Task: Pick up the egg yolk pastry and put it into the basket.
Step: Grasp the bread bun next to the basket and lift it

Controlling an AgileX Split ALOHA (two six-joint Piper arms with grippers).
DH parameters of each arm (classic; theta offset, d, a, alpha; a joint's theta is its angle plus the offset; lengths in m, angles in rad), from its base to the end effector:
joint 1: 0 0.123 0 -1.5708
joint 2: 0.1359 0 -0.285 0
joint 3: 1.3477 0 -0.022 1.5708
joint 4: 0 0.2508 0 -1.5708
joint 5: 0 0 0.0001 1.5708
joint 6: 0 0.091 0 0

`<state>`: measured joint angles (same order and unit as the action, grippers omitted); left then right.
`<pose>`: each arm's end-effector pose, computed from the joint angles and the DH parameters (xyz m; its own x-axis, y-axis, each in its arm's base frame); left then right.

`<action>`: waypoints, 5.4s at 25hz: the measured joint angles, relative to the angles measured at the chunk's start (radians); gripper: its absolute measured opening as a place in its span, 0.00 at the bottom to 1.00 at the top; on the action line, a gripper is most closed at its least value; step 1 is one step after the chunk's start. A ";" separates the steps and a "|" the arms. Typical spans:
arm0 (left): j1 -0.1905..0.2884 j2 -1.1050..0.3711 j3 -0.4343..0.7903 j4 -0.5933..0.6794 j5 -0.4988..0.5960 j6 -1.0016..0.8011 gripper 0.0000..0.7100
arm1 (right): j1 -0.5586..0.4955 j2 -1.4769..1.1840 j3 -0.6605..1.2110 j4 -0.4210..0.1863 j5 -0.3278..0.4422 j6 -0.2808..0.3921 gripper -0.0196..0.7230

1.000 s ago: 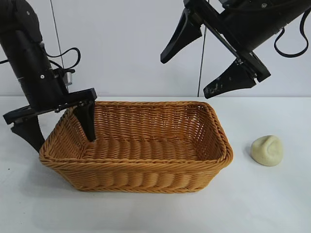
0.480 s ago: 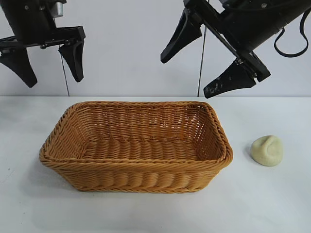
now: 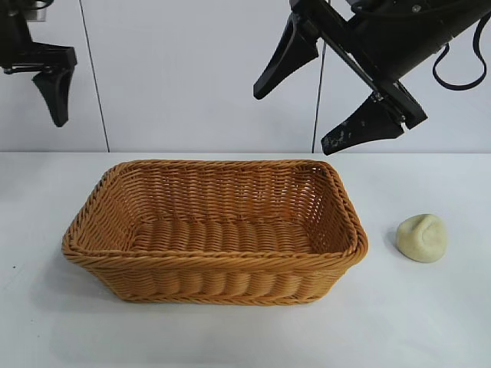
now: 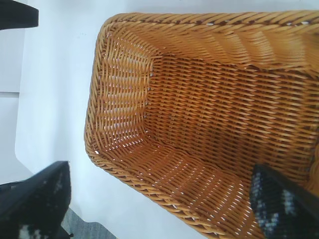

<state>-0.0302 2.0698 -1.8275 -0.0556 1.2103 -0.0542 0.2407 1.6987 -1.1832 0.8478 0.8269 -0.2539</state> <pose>0.4384 -0.0180 0.2465 -0.9788 -0.0441 -0.2001 -0.0315 0.9973 -0.0659 0.3271 0.1320 0.2481 -0.9577 0.0999 -0.2700 -0.0990 0.7665 0.6346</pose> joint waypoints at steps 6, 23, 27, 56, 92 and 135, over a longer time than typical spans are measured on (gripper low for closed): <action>0.036 -0.040 0.068 0.002 0.000 0.017 0.98 | 0.000 0.000 0.000 0.000 0.000 0.000 0.96; 0.036 -0.731 0.682 0.012 0.001 0.047 0.98 | 0.000 0.000 0.000 -0.001 -0.002 0.000 0.96; 0.036 -0.938 0.886 0.012 0.006 0.047 0.98 | 0.000 0.000 0.000 -0.002 -0.002 0.000 0.96; 0.036 -2.070 1.325 -0.004 -0.139 0.047 0.98 | 0.000 0.000 -0.007 -0.012 0.000 0.000 0.96; 0.036 -2.072 1.326 -0.006 -0.139 0.046 0.98 | -0.176 0.133 -0.168 -0.771 0.201 0.341 0.96; 0.036 -2.072 1.326 -0.006 -0.141 0.046 0.98 | -0.175 0.419 -0.168 -0.809 0.060 0.359 0.34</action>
<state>0.0062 -0.0020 -0.5017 -0.0617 1.0693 -0.0086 0.0653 2.1177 -1.3514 0.0392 0.8865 0.1050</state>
